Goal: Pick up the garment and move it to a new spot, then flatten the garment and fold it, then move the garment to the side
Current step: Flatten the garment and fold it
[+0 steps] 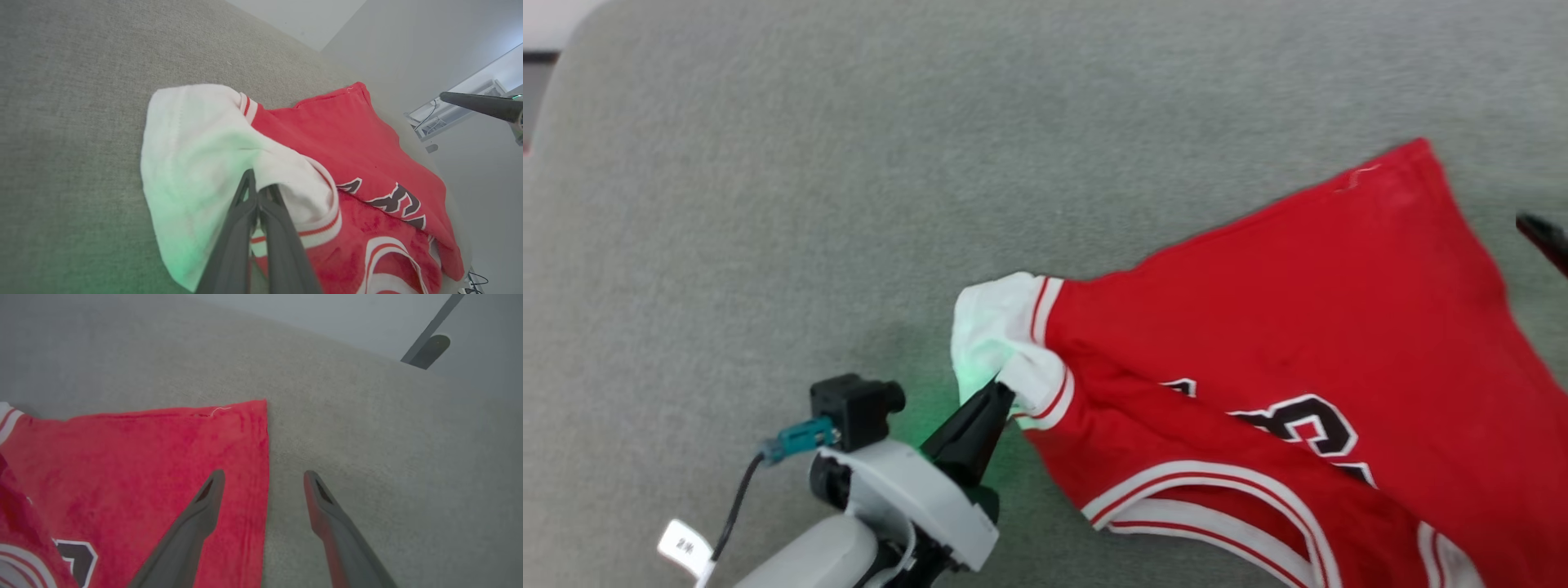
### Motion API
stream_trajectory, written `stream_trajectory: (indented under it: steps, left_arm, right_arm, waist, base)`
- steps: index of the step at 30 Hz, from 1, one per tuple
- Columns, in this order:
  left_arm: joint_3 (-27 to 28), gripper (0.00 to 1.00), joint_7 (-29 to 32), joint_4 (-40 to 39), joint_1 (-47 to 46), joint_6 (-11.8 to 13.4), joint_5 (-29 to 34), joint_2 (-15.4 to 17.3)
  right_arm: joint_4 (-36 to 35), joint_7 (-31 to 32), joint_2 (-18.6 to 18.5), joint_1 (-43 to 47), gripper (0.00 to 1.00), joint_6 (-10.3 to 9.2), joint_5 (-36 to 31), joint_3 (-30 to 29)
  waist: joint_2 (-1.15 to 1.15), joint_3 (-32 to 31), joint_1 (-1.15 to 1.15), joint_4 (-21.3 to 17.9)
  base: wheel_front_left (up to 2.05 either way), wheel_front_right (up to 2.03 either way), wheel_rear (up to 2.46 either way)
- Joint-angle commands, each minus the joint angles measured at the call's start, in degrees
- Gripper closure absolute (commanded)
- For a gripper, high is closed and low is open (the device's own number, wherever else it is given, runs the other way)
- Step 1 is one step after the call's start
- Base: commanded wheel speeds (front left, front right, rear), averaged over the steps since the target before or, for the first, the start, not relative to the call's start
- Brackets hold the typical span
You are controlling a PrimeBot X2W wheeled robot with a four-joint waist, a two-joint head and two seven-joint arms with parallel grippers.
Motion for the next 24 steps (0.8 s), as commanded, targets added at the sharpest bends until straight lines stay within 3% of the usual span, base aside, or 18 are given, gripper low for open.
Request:
stream_trajectory:
  steps: [1,9,17,18,19,20,24]
  left_arm:
    - [-0.2,1.00,0.0,0.6,-1.5,-0.8,0.6,-0.8]
    - [-1.8,1.00,0.1,3.3,-5.0,-2.9,2.0,-4.4]
    - [-2.2,1.00,-0.4,5.7,-5.7,-4.0,2.2,-6.1]
    - [-2.3,1.00,-0.4,5.9,-5.7,-4.1,2.2,-6.2]
    - [-2.2,1.00,-0.5,6.1,-5.7,-4.3,2.2,-6.1]
    - [-2.2,1.00,-0.5,6.3,-5.7,-4.4,2.2,-6.0]
    - [-2.2,1.00,-0.5,6.6,-6.1,-4.3,2.7,-5.5]
  right_arm:
    - [3.5,0.2,0.9,-4.4,0.00,-0.07,-1.7,2.6]
    - [19.1,-0.7,1.6,-17.4,0.00,-0.08,-6.8,13.2]
    - [25.1,0.4,1.0,-18.5,0.00,-0.04,-2.6,22.3]
    - [25.5,0.8,0.8,-18.2,0.21,-0.03,-2.0,23.6]
    - [25.7,1.2,0.7,-18.1,0.71,0.00,-1.3,24.7]
    - [26.0,1.0,0.6,-18.2,1.00,0.11,-0.8,25.3]
    - [27.3,-3.0,1.0,-19.7,1.00,0.10,-0.1,24.7]
  waist:
    - [0.00,3.0,0.00,3.2]
    - [0.00,6.2,0.00,7.2]
    - [0.00,5.8,0.00,8.0]
    - [0.00,5.6,0.00,7.9]
    - [0.00,5.3,0.00,7.7]
    - [0.00,5.0,0.00,7.6]
    - [0.00,4.0,0.00,7.0]
  base:
    - [0.00,0.00,0.00]
    - [0.00,0.00,0.00]
    - [0.00,0.00,0.00]
    - [0.00,0.00,0.00]
    - [0.00,0.00,0.00]
    - [0.00,0.00,0.00]
    - [0.00,0.00,0.00]
